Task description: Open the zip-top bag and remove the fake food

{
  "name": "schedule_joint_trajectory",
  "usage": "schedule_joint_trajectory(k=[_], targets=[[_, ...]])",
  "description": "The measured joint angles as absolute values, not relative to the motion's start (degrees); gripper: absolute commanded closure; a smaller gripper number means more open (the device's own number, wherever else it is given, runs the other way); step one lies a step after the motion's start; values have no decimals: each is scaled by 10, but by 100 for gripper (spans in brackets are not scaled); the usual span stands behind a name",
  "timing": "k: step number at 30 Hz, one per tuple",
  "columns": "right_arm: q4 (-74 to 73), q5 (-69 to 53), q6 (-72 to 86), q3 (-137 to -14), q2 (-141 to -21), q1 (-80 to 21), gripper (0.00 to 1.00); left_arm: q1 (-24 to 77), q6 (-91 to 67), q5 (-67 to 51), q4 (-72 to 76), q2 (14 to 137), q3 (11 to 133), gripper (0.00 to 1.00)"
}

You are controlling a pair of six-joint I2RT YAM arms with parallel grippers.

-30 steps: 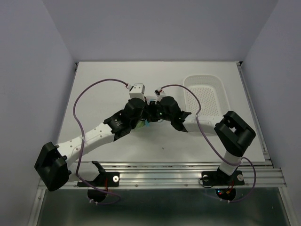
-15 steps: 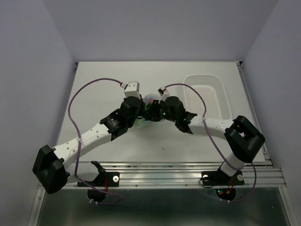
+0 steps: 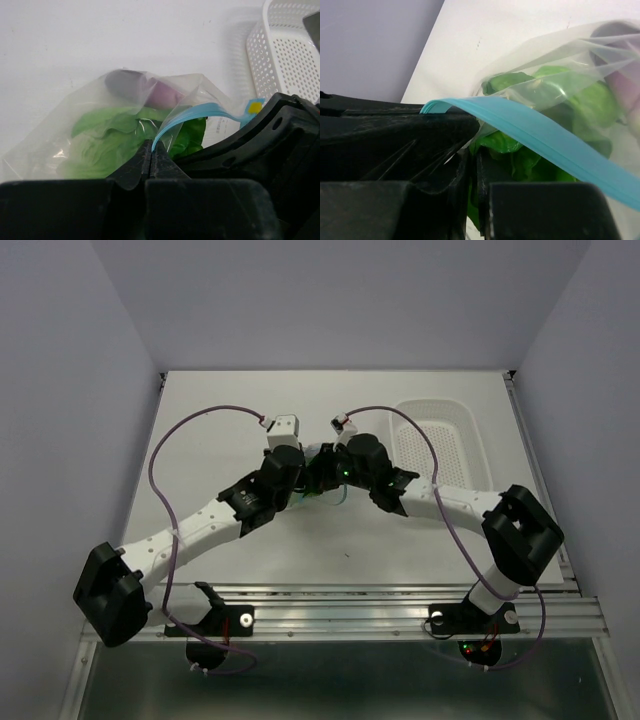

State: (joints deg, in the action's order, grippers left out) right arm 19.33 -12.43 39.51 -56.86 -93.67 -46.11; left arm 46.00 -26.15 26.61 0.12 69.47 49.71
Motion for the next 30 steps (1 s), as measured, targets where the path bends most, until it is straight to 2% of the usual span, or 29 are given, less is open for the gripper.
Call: schedule_joint_trajectory(k=[8, 21, 30], targets=[[112, -111, 359, -613, -925, -461, 99, 457, -255, 272, 4, 696, 499, 100], [40, -64, 333, -599, -797, -461, 99, 458, -256, 272, 10, 696, 504, 100], [19, -43, 330, -594, -748, -459, 99, 459, -260, 270, 12, 696, 506, 100]])
